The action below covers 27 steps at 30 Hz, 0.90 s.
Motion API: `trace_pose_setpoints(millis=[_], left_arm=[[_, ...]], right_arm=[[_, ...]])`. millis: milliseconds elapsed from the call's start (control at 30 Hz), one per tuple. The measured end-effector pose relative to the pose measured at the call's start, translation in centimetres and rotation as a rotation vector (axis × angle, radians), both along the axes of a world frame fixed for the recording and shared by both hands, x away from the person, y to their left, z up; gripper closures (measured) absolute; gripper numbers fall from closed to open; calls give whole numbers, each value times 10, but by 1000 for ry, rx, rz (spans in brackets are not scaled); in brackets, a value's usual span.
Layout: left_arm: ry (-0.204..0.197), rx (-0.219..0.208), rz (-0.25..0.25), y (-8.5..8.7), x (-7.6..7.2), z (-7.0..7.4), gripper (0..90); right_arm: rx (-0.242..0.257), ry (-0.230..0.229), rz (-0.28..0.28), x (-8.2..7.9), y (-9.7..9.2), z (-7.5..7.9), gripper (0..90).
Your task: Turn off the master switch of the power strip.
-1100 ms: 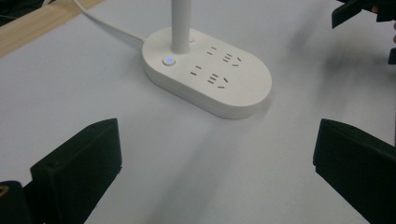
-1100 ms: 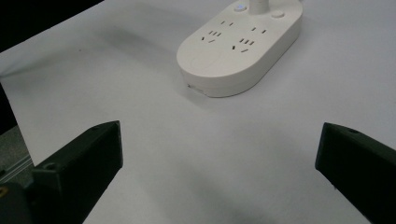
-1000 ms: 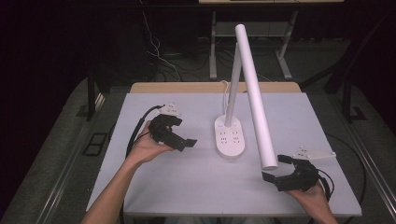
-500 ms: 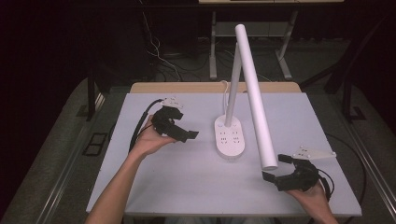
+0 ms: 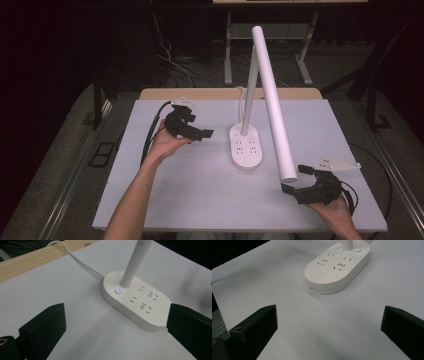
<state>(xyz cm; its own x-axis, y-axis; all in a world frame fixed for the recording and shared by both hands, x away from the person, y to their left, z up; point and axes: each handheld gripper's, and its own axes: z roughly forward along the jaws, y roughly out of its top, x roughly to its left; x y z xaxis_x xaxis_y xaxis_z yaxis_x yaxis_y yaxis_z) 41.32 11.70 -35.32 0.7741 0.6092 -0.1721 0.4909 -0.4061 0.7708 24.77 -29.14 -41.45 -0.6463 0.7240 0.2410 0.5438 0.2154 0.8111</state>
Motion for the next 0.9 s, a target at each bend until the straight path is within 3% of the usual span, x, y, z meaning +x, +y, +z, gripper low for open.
trace_pose_setpoints(millis=[133, 600, 800, 900], left_arm=[[14, -25, 27, -2, 8, -4, 16], [9, -47, 48, -18, 26, -7, 47], [13, -84, 60, -27, 30, -11, 127], [19, -82, 50, -31, 33, -13, 155]], right_arm=[[0, -3, 0, 0, 0, 0, 1], [2, -1, -2, 0, -2, 1, 1], [4, -3, -2, 0, -2, 1, 1], [4, -4, -2, 0, -3, 0, 0]])
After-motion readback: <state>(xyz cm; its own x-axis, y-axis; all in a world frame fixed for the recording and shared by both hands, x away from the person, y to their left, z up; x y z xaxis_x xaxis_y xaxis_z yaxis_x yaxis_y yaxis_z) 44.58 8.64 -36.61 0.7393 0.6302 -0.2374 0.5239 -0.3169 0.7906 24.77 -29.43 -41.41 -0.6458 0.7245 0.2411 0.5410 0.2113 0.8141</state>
